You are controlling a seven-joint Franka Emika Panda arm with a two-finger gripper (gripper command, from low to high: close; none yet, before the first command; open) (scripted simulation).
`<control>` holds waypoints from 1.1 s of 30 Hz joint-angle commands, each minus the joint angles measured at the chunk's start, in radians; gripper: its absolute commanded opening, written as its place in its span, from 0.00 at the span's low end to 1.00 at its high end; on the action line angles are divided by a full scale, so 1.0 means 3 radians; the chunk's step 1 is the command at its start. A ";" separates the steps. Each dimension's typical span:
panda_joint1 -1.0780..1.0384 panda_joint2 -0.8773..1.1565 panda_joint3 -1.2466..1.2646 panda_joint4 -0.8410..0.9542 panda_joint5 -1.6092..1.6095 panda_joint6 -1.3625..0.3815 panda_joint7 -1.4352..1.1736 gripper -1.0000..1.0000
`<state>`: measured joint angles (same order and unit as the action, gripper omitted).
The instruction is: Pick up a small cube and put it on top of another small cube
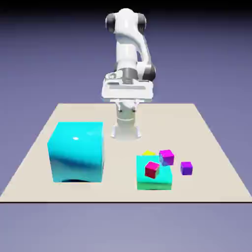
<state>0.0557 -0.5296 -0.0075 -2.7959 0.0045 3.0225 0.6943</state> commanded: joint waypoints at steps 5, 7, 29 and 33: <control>0.0604 0.0559 -0.0103 0.0195 0.0062 -0.0201 -0.0646 0.50; 0.0846 0.0782 -0.0145 0.0273 0.0087 -0.0282 -0.0904 0.50; 0.2537 0.3104 -0.0257 0.0997 0.0451 -0.0421 -0.3023 0.50; 0.2544 0.3079 -0.0266 0.0992 0.0444 -0.0441 -0.3018 0.00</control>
<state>0.8188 0.3940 -0.0871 -2.4983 0.1374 2.8892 -0.2107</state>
